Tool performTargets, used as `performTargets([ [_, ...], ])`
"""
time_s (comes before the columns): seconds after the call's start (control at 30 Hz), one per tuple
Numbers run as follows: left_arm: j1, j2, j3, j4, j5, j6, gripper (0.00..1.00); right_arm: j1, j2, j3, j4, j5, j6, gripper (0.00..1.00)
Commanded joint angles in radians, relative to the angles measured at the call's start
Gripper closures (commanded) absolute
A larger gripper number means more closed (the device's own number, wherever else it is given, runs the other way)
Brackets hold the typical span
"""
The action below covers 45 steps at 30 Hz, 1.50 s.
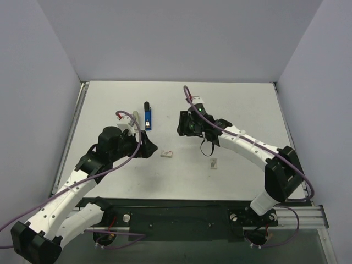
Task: Unload the staples from the stapler
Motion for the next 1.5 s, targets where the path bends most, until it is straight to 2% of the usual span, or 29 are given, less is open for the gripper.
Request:
performTargets([
  [0.0, 0.007, 0.054, 0.029, 0.035, 0.027, 0.015, 0.06, -0.039, -0.122, -0.104, -0.114, 0.119, 0.06, 0.57],
  [0.23, 0.008, 0.125, 0.052, 0.036, 0.01, 0.0, 0.07, -0.042, -0.321, -0.281, -0.212, 0.239, 0.144, 0.47],
  [0.47, 0.005, 0.199, 0.027, 0.112, 0.056, -0.045, 0.07, -0.063, -0.51, -0.485, -0.294, 0.371, 0.227, 0.46],
  [0.57, 0.004, 0.217, 0.026, 0.132, 0.072, -0.048, 0.07, -0.115, -0.584, -0.546, -0.309, 0.38, 0.252, 0.46],
  [0.9, 0.002, 0.228, 0.009, 0.152, 0.093, -0.046, 0.07, -0.215, -0.48, -0.569, -0.266, 0.303, 0.273, 0.46],
  [1.03, 0.002, 0.226, 0.007, 0.149, 0.092, -0.043, 0.07, -0.251, -0.409, -0.571, -0.239, 0.28, 0.264, 0.65],
  [1.2, 0.004, 0.24, 0.004, 0.165, 0.11, -0.048, 0.07, -0.251, -0.346, -0.582, -0.19, 0.256, 0.269, 0.75],
  [1.37, 0.002, 0.242, -0.005, 0.178, 0.119, -0.054, 0.07, -0.252, -0.296, -0.577, -0.148, 0.247, 0.267, 0.94],
  [1.47, 0.004, 0.24, -0.007, 0.178, 0.121, -0.054, 0.07, -0.251, -0.264, -0.568, -0.131, 0.221, 0.273, 1.0],
])
